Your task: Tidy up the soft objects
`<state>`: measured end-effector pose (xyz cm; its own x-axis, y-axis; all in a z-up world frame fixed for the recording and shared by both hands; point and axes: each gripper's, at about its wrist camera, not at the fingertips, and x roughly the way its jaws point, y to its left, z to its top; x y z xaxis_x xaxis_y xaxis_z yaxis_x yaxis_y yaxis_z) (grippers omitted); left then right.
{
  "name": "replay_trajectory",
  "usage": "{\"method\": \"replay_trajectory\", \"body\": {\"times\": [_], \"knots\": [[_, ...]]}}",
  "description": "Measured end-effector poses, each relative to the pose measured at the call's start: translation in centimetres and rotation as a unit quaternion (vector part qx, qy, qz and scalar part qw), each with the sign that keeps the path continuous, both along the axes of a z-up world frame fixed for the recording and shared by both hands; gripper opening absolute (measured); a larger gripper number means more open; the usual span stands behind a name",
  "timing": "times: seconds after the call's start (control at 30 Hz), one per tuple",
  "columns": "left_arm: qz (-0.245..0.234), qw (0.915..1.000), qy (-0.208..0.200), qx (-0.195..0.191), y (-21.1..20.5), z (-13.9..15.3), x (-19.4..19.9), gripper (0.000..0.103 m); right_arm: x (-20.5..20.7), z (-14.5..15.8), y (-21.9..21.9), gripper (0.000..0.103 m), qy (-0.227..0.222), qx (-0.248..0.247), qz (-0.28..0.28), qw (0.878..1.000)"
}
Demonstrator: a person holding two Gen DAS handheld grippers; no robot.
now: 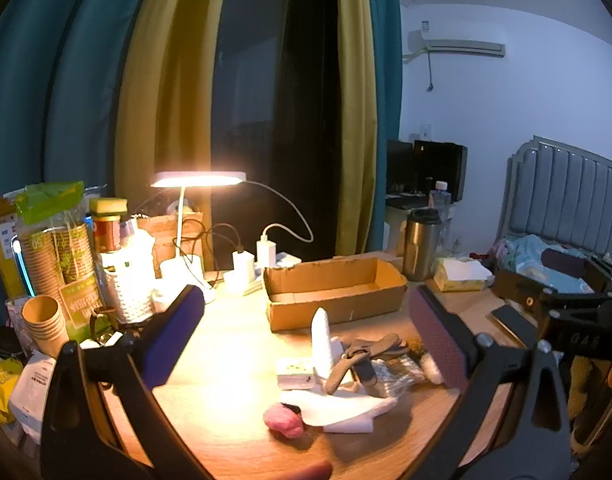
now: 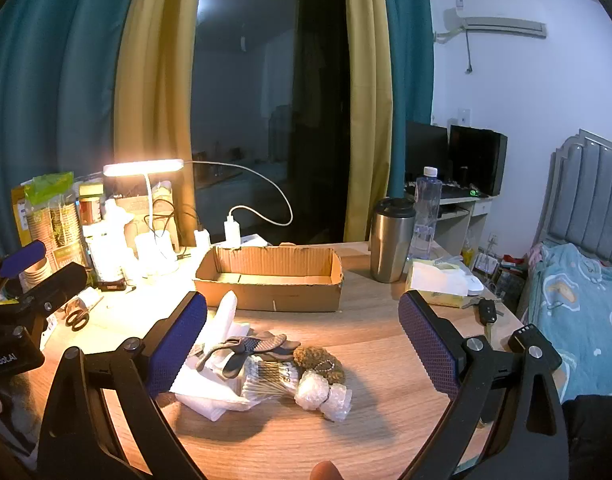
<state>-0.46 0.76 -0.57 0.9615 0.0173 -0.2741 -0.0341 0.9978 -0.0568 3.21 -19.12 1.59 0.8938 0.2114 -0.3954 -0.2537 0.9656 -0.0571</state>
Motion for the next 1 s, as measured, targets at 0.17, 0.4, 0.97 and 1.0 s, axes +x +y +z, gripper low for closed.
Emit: {"method": "replay_trajectory", "body": {"times": [0.17, 0.4, 0.97, 1.0], "knots": [[0.001, 1.0000, 0.000, -0.003, 0.3, -0.2, 0.2, 0.102, 0.0, -0.1, 0.1, 0.098, 0.002, -0.001, 0.001, 1.000], [0.003, 1.0000, 0.002, -0.006, 0.7, -0.5, 0.2, 0.102, 0.3, -0.3, 0.5, 0.098, 0.007, -0.008, 0.004, 1.000], [0.001, 0.9998, 0.008, -0.019, 1.8, -1.2, 0.3, 0.102, 0.4, -0.3, 0.5, 0.098, 0.008, -0.010, 0.005, 1.000], [0.002, 0.9998, 0.009, -0.019, 1.8, -1.2, 0.3, 0.102, 0.4, -0.4, 0.8, 0.098, 0.009, -0.012, 0.005, 1.000]]}}
